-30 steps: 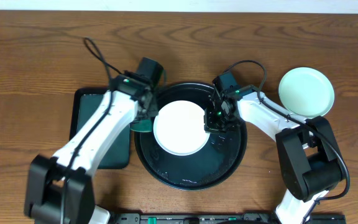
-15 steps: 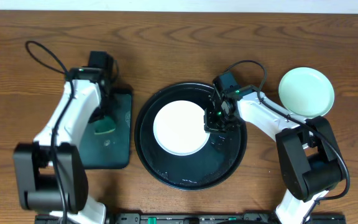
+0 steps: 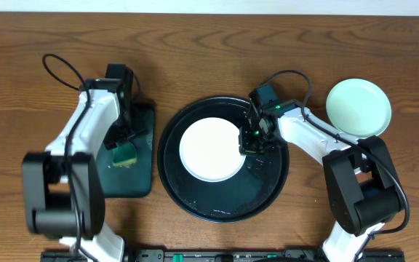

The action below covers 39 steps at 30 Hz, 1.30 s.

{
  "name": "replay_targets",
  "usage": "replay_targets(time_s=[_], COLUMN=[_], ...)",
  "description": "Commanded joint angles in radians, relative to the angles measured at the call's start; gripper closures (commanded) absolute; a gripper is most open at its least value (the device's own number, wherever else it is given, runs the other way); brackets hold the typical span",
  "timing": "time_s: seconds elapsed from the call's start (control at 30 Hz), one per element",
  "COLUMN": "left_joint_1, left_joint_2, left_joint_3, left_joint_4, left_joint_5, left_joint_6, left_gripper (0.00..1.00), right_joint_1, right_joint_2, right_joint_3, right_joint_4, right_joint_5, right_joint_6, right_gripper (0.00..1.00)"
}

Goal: Clean dirty plates on tray and stack at the side
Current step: 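Return the sponge to the water tray with the left gripper, then lift the white plate off the round tray with the right gripper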

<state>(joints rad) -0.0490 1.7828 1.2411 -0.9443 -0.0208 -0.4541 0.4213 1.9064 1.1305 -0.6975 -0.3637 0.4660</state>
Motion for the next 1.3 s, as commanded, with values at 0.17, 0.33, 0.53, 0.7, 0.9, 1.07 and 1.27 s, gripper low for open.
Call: replay_targets(time_s=[0.17,0.33,0.53,0.7,0.9,1.07,1.27], left_joint_1=[-0.124,-0.178,-0.191,-0.191,-0.191,-0.191,-0.191], left_joint_2=[-0.332,-0.399,-0.402,-0.402,-0.402,-0.402,-0.402], left_joint_3=[0.006,0.006,0.006,0.006,0.006,0.006,0.006], left_joint_4=[-0.033,-0.054,-0.069,-0.069,-0.072,-0.072,-0.072], left_joint_5=[0.04,0.04,0.04,0.04,0.04,0.04,0.036], left_joint_6=[0.016,0.016,0.016,0.016,0.016,0.016,0.016], left_gripper=[0.21,0.21,0.21,0.21,0.21,0.21,0.2], right_joint_1=[0.003,-0.025,-0.106,-0.192,-0.245,-0.233,-0.178], right_joint_2=[-0.014,-0.108,-0.228,-0.284,-0.285,-0.286,-0.292], right_joint_3=[0.008,0.032,0.035,0.035,0.034,0.034,0.034], right_joint_4=[0.006,-0.021,-0.101,-0.206,-0.27,-0.209,-0.11], right_joint_5=[0.01,-0.073,-0.171,-0.324,-0.608,-0.375,-0.149], right_joint_6=[-0.018,0.006,0.008,-0.04,-0.213,-0.365,-0.392], right_gripper=[0.99,0.99,0.99,0.99,0.99,0.99,0.99])
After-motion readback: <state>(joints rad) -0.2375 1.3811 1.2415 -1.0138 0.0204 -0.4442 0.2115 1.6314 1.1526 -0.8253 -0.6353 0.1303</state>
